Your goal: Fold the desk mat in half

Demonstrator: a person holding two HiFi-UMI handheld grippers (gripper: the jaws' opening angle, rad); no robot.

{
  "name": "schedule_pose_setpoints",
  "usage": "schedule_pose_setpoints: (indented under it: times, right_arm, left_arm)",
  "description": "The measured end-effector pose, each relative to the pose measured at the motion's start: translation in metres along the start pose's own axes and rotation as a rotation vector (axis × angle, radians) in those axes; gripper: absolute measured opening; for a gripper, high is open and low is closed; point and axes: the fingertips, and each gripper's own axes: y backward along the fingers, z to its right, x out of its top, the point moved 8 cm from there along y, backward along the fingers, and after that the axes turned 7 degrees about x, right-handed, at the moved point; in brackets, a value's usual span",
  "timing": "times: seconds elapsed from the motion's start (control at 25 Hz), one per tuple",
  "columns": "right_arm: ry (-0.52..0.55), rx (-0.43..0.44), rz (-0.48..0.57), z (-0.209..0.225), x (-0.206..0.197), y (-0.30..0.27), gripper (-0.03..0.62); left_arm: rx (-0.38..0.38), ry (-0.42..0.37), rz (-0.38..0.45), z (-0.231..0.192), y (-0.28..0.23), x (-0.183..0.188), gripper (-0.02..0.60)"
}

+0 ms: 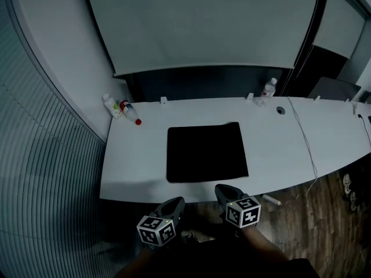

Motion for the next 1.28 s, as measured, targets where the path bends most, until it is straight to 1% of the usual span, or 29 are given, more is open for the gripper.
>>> schedule_pose_setpoints:
  times: [0.2,0.44,0.88,1.28]
  right_arm:
    - [-0.019,-0.043,0.033,0.012,-0.002,0.030,0.023]
    - [-0.034,-0.065,0.027,0.012,-0.012,0.042,0.023]
    - [-0.033,-0.027,0.012,0.001,-0.021,0.039,0.023]
    - [-0.021,0.010,-0.008,-0.014,-0.025,0.029,0.023]
  left_arm:
    - [-0.039,-0.022,-0.025,0.020,-0.013,0.000,0.006]
    - [-0.070,-0.044,-0.047,0.030,-0.021,-0.001,0.006]
    - [-0.073,-0.050,-0.068,0.032,-0.021,-0.007,0.006]
    - [-0.056,-0.043,-0.061,0.024,-0.012,-0.007,0.006]
